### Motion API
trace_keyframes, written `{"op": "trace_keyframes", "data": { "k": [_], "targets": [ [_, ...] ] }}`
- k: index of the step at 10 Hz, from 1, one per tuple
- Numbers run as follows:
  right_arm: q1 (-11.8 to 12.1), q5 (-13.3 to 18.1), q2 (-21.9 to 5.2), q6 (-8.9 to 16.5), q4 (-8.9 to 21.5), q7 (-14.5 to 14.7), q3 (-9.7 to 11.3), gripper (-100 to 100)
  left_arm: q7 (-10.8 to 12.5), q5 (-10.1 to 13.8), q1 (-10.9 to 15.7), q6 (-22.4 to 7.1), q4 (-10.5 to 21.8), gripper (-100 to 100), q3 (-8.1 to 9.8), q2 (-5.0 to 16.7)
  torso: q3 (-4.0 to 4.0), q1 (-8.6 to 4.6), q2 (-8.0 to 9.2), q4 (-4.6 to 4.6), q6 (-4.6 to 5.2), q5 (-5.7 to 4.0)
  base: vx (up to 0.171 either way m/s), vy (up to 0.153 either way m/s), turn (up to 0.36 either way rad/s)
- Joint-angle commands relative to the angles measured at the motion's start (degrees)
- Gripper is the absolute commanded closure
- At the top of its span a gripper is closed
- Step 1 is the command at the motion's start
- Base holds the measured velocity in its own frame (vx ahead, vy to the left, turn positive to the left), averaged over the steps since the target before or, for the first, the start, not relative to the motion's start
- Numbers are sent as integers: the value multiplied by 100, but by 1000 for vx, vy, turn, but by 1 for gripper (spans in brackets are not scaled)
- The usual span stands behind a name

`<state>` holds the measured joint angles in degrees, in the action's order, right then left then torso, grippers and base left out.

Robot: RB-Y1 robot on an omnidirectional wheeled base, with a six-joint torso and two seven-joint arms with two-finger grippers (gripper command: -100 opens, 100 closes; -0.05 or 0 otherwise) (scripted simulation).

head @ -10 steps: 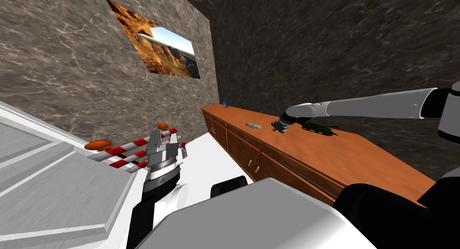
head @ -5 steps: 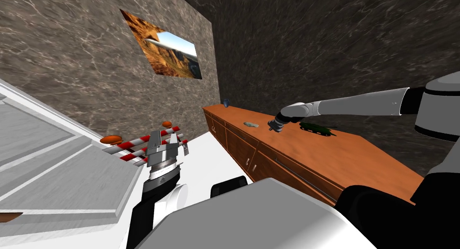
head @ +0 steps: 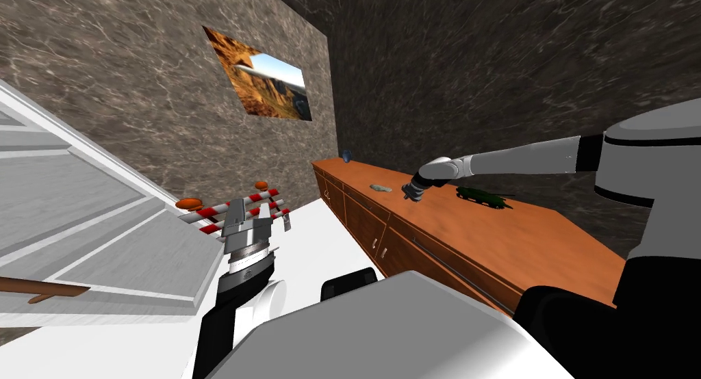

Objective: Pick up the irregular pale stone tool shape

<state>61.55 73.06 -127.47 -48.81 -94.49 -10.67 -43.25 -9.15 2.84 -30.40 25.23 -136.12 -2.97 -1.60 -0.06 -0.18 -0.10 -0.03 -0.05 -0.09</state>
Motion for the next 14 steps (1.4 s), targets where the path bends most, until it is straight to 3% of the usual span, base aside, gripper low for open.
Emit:
{"op": "trace_keyframes", "data": {
  "k": [1,2,3,4,5,6,7,9,14],
  "targets": [
    [86,-15,-62,-2,21,-266,-141,100,0,0,0,0,0,0,0,0,0,0,0,0,0,0,-51,-39,3],
    [335,104,-276,14,-73,-447,-381,100,0,0,-1,0,0,0,0,0,-5,8,-10,-1,2,2,-99,-68,156],
    [443,104,-276,14,-73,-581,-546,100,0,0,1,0,0,0,0,0,-3,3,-2,-2,-5,2,-98,-86,91],
    [443,104,-276,14,-73,-741,-570,100,0,0,0,0,0,0,0,0,0,-4,-2,0,1,-1,-39,-46,-13],
    [424,86,-273,16,-53,-609,-530,100,0,0,-1,0,0,0,0,0,-7,4,-13,-2,3,1,-11,-13,-6],
    [427,87,-271,12,-54,-641,-538,0,0,0,-1,0,0,0,0,0,-13,15,-24,-5,2,4,0,0,0],
    [366,139,-145,212,76,-547,-427,-100,0,0,-1,0,0,0,0,0,-17,21,-30,-6,1,5,24,133,116],
    [316,181,-45,366,184,-468,-335,-100,0,0,-1,0,0,0,-2,-2,-31,99,-53,-12,-3,25,53,205,79],
    [134,358,328,919,602,-136,32,-100,0,0,-2,1,-1,0,-2,-2,-38,113,-63,-16,-4,30,74,225,96]
  ]
}}
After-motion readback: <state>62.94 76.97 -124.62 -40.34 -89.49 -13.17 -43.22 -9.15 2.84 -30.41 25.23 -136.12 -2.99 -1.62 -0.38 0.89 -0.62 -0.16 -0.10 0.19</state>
